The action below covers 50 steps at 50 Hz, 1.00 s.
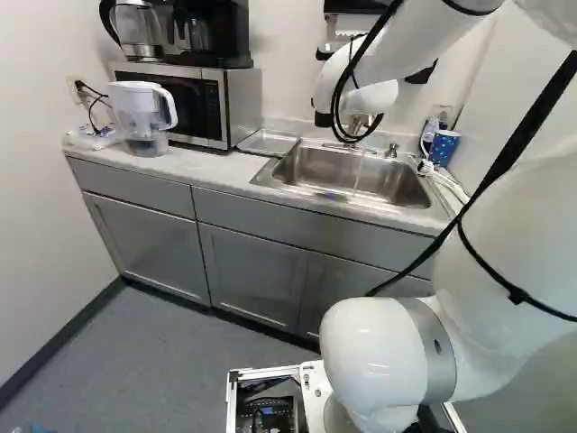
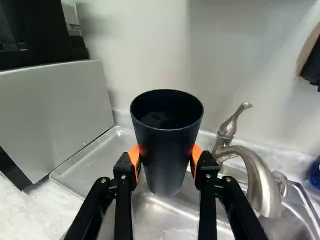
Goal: Rinse the cup and place it in the tray
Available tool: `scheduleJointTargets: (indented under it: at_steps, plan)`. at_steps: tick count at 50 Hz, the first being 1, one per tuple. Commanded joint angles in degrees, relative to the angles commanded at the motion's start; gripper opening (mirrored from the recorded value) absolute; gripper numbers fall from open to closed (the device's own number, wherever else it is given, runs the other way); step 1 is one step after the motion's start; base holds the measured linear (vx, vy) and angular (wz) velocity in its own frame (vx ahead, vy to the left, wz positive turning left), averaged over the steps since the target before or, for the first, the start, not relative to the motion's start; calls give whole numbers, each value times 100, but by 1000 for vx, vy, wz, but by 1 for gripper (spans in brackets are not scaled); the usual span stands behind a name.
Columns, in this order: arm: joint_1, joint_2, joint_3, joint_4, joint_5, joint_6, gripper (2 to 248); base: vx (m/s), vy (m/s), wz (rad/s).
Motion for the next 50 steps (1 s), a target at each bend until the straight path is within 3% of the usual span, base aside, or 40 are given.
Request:
scheduleJointTargets:
  at_steps: [9,14,50]
  plan:
    - [0,0,0,0,0,12,119,0,0,0]
    - [0,0,0,0,0,184,119,0,0,0]
    - [0,0,0,0,0,2290,119,0,0,0]
